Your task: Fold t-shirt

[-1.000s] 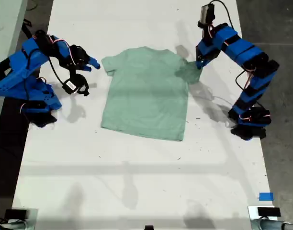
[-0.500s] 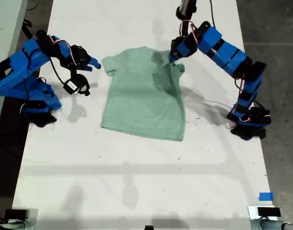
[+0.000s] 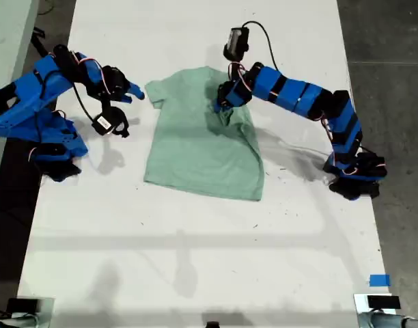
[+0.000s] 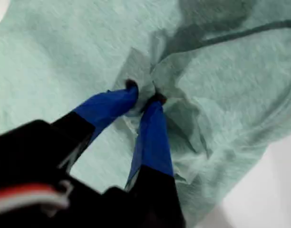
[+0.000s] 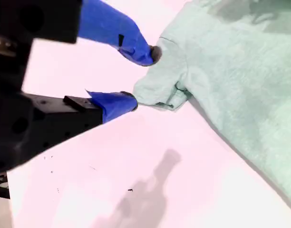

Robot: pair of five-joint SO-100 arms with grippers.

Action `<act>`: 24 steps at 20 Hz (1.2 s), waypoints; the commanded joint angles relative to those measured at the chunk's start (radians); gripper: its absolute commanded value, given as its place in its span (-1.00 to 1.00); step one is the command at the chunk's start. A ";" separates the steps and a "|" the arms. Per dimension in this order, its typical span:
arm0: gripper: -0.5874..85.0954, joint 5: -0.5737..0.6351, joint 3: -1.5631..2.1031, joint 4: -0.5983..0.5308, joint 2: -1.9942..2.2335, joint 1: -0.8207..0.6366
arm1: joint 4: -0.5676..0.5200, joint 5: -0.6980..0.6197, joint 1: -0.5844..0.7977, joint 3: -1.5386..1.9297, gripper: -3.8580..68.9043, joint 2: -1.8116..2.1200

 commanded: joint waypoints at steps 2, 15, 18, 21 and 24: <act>-0.59 -0.008 -0.006 -0.026 0.003 -0.009 | 0.052 -0.031 -0.012 -0.137 -0.23 0.123; -0.44 0.055 -0.089 -0.071 -0.201 -0.110 | 0.160 0.000 0.054 0.767 -0.55 1.097; -0.41 0.114 -0.232 -0.055 -0.387 -0.176 | 0.143 0.034 0.012 0.925 -0.58 1.212; -0.40 0.196 -0.394 -0.028 -0.569 -0.245 | 0.117 0.061 -0.026 1.008 -0.57 1.269; -0.39 0.278 -0.581 0.034 -0.755 -0.284 | 0.106 0.077 -0.038 1.060 -0.57 1.315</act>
